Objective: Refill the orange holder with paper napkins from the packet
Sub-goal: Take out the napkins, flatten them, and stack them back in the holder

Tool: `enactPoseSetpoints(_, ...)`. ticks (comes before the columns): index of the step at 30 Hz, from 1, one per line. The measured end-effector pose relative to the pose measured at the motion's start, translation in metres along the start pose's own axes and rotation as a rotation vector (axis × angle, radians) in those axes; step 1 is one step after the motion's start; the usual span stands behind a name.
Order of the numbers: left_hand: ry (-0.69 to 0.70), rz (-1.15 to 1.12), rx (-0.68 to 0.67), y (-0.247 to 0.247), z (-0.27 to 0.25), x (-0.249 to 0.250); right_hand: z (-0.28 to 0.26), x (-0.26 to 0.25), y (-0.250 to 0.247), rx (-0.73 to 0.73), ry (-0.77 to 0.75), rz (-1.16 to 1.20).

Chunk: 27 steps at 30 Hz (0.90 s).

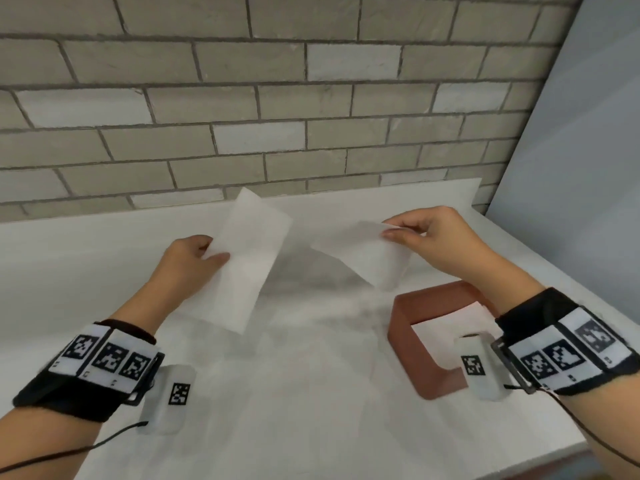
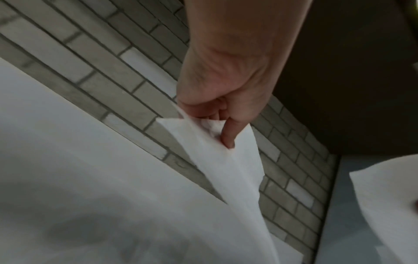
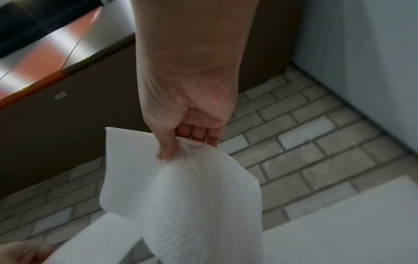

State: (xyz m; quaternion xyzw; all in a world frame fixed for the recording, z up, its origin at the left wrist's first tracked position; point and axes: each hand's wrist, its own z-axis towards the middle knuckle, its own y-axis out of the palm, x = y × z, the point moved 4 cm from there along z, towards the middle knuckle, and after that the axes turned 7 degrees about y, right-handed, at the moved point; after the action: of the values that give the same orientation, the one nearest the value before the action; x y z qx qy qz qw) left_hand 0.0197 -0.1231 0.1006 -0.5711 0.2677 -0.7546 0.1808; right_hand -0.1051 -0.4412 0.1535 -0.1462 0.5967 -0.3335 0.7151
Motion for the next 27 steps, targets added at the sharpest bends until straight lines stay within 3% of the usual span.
enactPoseSetpoints(4,0.028,-0.098,-0.068,0.027,-0.002,0.035,-0.02,0.03,-0.072,0.35,-0.135,-0.235)
enactPoseSetpoints(6,0.04,-0.131,-0.098,0.041,-0.003,0.05,-0.035,0.044,-0.083,0.422,-0.266,-0.348)
enactPoseSetpoints(8,0.045,-0.157,-0.118,0.054,-0.003,0.063,-0.05,0.068,-0.071,0.316,-0.356,-0.485)
enactPoseSetpoints(10,0.055,-0.166,-0.137,0.066,-0.003,0.075,-0.064,0.098,-0.05,0.097,-0.358,-0.597)
enactPoseSetpoints(13,0.077,-0.18,-0.171,0.083,-0.003,0.089,-0.072,0.133,-0.026,-0.239,-0.191,-0.619)
enactPoseSetpoints(15,0.09,-0.181,-0.192,0.093,-0.002,0.097,-0.07,0.144,-0.022,-0.375,-0.054,-0.565)
enactPoseSetpoints(21,0.117,-0.181,-0.236,0.122,-0.004,0.118,-0.062,0.159,-0.011,-0.578,-0.021,-0.534)
enactPoseSetpoints(27,0.148,-0.158,-0.261,0.14,-0.006,0.137,-0.065,0.158,-0.008,-0.672,0.011,-0.457)
